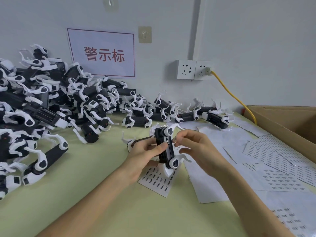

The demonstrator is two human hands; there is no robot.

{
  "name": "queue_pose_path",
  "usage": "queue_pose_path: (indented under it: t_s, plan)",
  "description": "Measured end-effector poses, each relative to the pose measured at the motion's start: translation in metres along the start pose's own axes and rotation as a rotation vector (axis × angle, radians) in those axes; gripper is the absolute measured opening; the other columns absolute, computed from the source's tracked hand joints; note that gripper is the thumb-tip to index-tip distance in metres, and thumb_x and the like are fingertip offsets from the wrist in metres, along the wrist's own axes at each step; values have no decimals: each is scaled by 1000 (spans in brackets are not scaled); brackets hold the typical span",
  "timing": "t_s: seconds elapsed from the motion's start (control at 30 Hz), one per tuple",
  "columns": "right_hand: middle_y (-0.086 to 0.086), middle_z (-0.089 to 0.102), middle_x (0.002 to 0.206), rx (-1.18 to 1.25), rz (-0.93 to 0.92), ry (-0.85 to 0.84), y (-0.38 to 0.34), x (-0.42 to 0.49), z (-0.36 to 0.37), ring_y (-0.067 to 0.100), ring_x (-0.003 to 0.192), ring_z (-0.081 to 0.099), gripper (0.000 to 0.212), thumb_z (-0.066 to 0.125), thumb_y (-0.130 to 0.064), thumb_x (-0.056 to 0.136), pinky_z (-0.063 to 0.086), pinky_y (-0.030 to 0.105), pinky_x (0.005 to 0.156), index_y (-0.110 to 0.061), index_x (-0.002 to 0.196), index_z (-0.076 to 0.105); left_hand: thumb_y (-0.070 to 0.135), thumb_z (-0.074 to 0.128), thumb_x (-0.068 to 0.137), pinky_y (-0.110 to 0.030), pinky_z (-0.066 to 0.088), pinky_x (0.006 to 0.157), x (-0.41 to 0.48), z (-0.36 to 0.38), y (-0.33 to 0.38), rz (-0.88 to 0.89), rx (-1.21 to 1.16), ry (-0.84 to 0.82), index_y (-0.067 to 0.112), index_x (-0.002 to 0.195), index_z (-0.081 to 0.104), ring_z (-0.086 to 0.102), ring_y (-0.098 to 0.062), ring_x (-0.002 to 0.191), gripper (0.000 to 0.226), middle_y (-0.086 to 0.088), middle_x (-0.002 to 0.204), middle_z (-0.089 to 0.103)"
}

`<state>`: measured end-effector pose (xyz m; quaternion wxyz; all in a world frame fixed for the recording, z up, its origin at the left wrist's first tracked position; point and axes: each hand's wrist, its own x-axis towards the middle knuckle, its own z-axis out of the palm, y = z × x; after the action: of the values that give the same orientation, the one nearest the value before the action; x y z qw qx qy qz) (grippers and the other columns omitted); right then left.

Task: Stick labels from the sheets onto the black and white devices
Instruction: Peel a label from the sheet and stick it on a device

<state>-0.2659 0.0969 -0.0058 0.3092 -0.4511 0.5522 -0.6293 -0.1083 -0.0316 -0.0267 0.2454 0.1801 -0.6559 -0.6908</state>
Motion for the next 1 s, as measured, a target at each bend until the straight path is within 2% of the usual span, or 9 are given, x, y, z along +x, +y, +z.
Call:
queue_pose_path:
  t_s: [0.2, 0.33, 0.43, 0.6, 0.83, 1.0]
  plan:
    - [3, 64, 83, -47, -47, -9, 0, -2, 5, 14, 83, 62, 10, 65, -9, 97, 52, 22, 72, -9, 87, 68, 37, 82, 70, -35, 61, 74, 0, -1, 0, 20, -17, 32, 0, 114, 69, 75, -26, 96, 59, -13, 104, 77]
    - [-1, 66, 80, -98, -75, -7, 1, -3, 9, 13, 83, 64, 12, 65, -12, 97, 52, 23, 72, -10, 86, 69, 35, 85, 70, -39, 62, 77, 0, 0, -1, 26, 16, 33, 3, 113, 69, 75, -28, 98, 56, -12, 105, 78]
    - [0, 67, 80, -136, -75, 20, 2, -2, 9, 14, 82, 64, 12, 67, -13, 97, 51, 25, 72, -12, 85, 71, 31, 90, 74, -45, 62, 84, 2, 0, -5, 31, 43, 46, 8, 107, 71, 75, -29, 99, 45, -11, 104, 78]
    - [2, 71, 78, -123, -78, 36, 4, -2, 8, 14, 78, 68, 8, 71, -9, 93, 51, 20, 68, -8, 86, 73, 27, 85, 81, -43, 63, 83, 2, 0, -9, 73, 101, 83, 17, 101, 74, 76, -25, 96, 26, -7, 101, 79]
    - [-1, 70, 75, -150, -104, 75, 4, -1, 9, 17, 77, 68, 10, 74, -9, 92, 51, 23, 68, -10, 82, 73, 50, 87, 59, -54, 60, 90, 2, 2, -7, 114, 160, 127, 11, 105, 70, 76, -26, 96, 62, -6, 100, 79]
    - [-3, 73, 75, -201, -134, 97, 5, -2, 10, 17, 77, 72, 9, 75, -11, 91, 53, 24, 69, -9, 83, 72, 52, 87, 57, -57, 59, 90, 1, 1, -8, 126, 182, 144, 11, 105, 70, 76, -27, 97, 65, -6, 100, 79]
